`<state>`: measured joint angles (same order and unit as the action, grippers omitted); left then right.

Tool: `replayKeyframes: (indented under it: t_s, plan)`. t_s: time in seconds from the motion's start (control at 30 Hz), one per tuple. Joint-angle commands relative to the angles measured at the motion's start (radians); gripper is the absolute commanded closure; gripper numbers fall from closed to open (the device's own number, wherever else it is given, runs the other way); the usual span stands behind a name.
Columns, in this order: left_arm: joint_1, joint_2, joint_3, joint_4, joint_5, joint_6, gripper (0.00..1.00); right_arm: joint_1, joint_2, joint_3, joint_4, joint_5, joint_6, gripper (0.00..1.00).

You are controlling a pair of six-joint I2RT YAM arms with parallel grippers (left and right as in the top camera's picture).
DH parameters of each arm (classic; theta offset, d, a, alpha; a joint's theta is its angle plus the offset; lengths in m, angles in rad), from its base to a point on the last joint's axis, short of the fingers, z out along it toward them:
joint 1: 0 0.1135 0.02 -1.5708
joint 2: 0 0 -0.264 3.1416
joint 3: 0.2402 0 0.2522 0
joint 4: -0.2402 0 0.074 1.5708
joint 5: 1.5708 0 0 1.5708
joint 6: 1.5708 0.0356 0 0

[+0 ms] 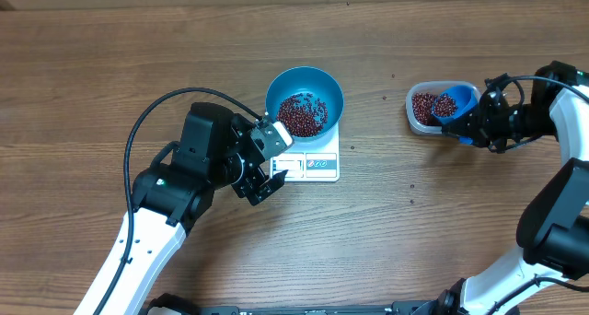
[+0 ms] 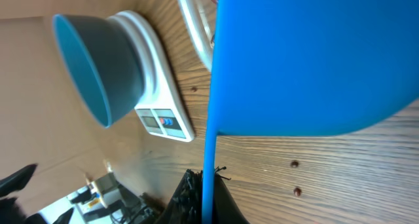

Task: Scoop item into bowl and weigh 150g on scale
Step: 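Carry the filled scoop with the right gripper over the teal bowl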

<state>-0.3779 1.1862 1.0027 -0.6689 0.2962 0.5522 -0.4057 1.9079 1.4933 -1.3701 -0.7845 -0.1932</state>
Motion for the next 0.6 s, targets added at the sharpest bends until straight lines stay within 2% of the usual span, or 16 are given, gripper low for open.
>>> replayKeyframes:
  t_s: [0.0,0.4,0.57]
  plan:
    - [0.005,0.003,0.027,-0.002,0.008,-0.017,0.00,-0.016,-0.034,0.029,-0.014,-0.124,-0.081,0.96]
    - [0.005,0.003,0.027,-0.008,0.008,-0.017,0.00,-0.023,-0.034,0.029,-0.068,-0.327,-0.270,0.96]
    - [0.005,0.003,0.027,-0.008,0.008,-0.017,0.00,-0.020,-0.034,0.029,-0.095,-0.344,-0.311,0.96]
